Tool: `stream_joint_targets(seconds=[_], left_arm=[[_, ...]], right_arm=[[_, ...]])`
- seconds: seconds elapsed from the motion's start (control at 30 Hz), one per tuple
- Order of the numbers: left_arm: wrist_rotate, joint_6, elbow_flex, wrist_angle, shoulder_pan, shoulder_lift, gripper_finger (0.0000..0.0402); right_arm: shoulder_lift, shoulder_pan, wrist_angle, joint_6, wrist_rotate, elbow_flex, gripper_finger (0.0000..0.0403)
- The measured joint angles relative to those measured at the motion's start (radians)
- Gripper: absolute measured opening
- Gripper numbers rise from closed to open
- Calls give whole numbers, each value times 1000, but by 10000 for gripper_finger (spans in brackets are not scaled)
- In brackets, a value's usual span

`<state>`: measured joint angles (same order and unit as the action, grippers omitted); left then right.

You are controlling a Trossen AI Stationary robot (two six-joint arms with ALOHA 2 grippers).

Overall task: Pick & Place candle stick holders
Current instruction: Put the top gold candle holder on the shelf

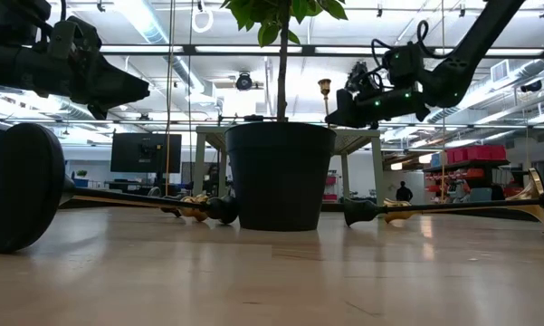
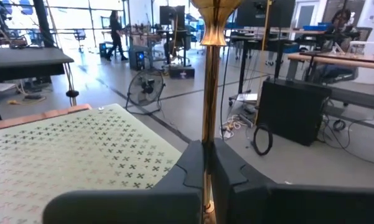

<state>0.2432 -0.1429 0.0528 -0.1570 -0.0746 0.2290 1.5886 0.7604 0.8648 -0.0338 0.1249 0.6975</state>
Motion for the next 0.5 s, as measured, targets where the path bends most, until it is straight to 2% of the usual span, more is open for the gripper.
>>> stream_joint_targets(seconds=[0.37, 0.5], left_arm=[[0, 0, 0, -1, 0, 0, 99], [0, 0, 0, -1, 0, 0, 99]], right_arm=[[21, 5, 28, 9, 7, 0, 1], [21, 5, 28, 9, 6, 0, 18]])
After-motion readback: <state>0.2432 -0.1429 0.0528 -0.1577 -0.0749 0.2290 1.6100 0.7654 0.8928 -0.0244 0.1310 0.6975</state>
